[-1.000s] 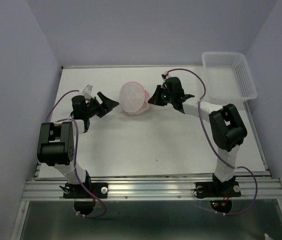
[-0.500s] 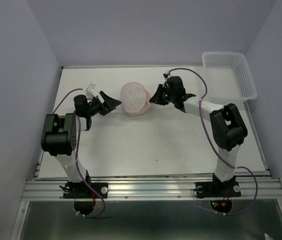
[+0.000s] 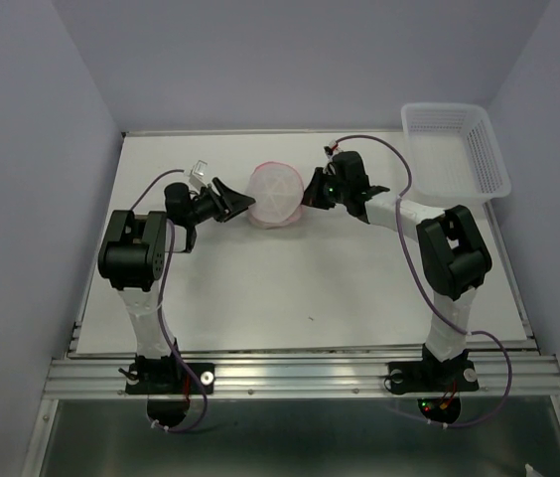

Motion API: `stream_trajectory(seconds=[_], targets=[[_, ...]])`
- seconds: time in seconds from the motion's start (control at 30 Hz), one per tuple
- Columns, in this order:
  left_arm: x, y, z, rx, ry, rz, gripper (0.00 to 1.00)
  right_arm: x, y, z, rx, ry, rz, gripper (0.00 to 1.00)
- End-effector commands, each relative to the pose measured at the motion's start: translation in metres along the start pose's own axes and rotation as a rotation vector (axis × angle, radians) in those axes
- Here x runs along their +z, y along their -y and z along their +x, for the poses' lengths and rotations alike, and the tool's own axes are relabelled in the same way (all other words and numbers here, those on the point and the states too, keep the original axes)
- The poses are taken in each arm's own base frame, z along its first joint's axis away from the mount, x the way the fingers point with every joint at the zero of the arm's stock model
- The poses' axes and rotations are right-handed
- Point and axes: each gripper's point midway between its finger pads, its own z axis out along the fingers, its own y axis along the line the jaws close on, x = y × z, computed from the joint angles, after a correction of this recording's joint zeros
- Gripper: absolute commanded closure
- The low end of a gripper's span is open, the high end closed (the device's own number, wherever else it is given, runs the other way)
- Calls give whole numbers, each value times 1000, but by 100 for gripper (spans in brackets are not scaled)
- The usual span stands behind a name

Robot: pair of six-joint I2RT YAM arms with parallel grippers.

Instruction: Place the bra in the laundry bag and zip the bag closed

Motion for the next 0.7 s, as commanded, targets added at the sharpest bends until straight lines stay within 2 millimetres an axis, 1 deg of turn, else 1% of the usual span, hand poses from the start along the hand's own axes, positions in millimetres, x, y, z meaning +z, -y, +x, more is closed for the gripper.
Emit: stream_trajectory(seconds=[0.0, 0.1, 0.13, 0.2, 0.23, 0.3, 0.33, 0.37, 0.4, 0.43, 0.47, 0.5, 0.53, 0.57, 0.6, 0.63, 0.67], targets=[[13, 44, -16, 94, 17, 147, 44, 2, -10, -15, -31, 25, -42, 99], [17, 47, -13, 88, -2, 159, 60, 2, -9, -15, -40, 24, -40, 99], [17, 48, -13, 87, 0, 162, 72, 2, -9, -15, -41, 24, -40, 99], [15, 51, -13, 85, -4, 168, 83, 2, -8, -15, -47, 25, -36, 99], [14, 53, -13, 83, -3, 167, 98, 1, -4, -18, -44, 33, -30, 99], [10, 57, -12, 79, -2, 164, 100, 1, -3, -18, -48, 32, -26, 99], [9, 59, -12, 78, 3, 160, 100, -1, 1, -23, -44, 40, -17, 99], [4, 66, -13, 76, 13, 162, 100, -2, 3, -22, -47, 38, -8, 99], [2, 70, -13, 76, 20, 157, 100, -4, 8, -24, -46, 39, 5, 98], [0, 70, -15, 62, 36, 131, 100, -6, 6, -30, -56, 48, 10, 96], [-7, 83, -17, 76, 57, 132, 100, -10, 15, -32, -67, 46, 51, 89], [-10, 81, -19, 63, 78, 93, 100, -13, 12, -42, -92, 69, 60, 83], [-13, 86, -16, 65, 67, 82, 100, -16, 18, -38, -105, 51, 93, 76], [-20, 101, -29, 95, 140, 55, 100, -23, 15, -49, -156, 72, 103, 68], [-19, 103, -29, 130, 155, 19, 100, -28, 18, -53, -173, 85, 138, 62], [-24, 98, -35, 102, 203, -85, 100, -33, 20, -55, -221, 92, 150, 59], [-24, 103, -38, 116, 223, -115, 100, -44, 15, -63, -248, 119, 160, 55]])
